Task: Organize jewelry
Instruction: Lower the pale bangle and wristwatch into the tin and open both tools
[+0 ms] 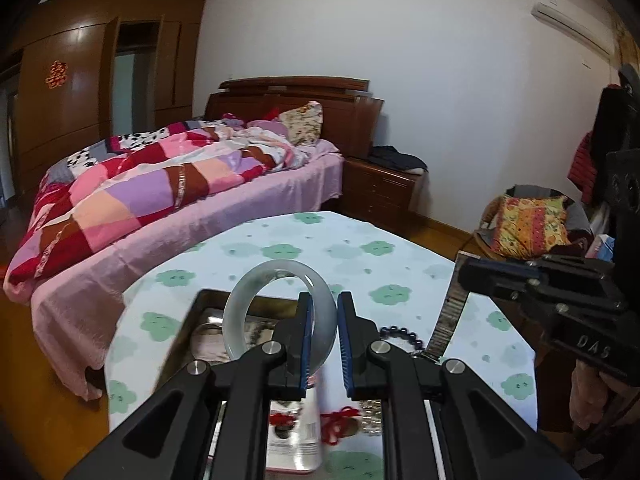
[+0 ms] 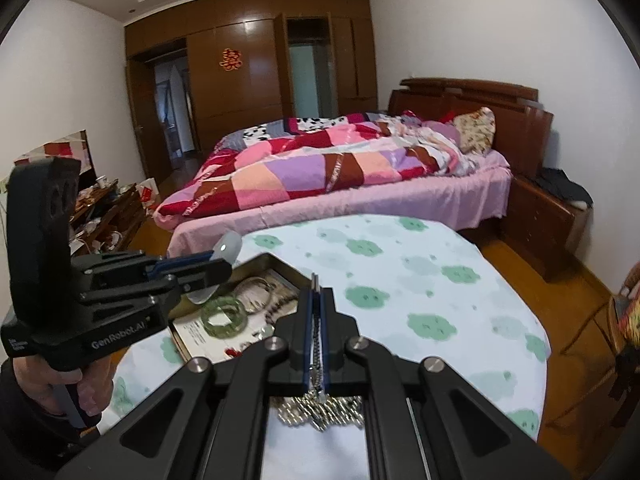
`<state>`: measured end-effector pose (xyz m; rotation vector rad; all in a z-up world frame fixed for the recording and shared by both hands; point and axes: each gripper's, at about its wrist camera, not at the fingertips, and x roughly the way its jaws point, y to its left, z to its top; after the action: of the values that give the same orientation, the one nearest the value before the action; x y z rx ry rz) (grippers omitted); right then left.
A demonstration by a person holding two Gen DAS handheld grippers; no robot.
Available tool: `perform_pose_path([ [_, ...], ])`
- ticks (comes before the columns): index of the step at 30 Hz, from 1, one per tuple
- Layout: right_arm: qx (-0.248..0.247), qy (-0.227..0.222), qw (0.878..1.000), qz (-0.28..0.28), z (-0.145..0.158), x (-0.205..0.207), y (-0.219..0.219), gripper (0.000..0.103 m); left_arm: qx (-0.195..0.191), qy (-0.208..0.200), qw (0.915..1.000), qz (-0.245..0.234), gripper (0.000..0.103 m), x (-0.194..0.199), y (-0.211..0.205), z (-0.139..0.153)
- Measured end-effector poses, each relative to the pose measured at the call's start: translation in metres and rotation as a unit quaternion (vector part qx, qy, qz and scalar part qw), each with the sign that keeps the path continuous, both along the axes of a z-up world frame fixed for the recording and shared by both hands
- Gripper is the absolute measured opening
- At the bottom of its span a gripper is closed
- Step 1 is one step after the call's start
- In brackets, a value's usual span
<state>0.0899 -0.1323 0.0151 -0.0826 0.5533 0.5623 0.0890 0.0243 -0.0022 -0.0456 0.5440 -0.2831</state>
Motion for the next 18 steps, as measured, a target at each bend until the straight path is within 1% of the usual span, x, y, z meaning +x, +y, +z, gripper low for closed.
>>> perform_pose_path([
  [5,-0.007,-0.016,1.000,0.024,0.011,0.003,0.024,0.005,-0.002,0.000,0.9998,0.022,0.012,-0.001,0.020,0.000],
  [11,-0.013,-0.030,0.998,0.051,0.021,0.005,0.053,0.005,-0.006,0.008,0.9992,0.038,0.012,0.000,0.034,-0.005],
  [18,-0.016,-0.030,0.996,0.080,0.017,0.004,0.081,0.005,-0.015,0.022,0.9983,0.053,0.012,0.004,0.049,-0.018],
])
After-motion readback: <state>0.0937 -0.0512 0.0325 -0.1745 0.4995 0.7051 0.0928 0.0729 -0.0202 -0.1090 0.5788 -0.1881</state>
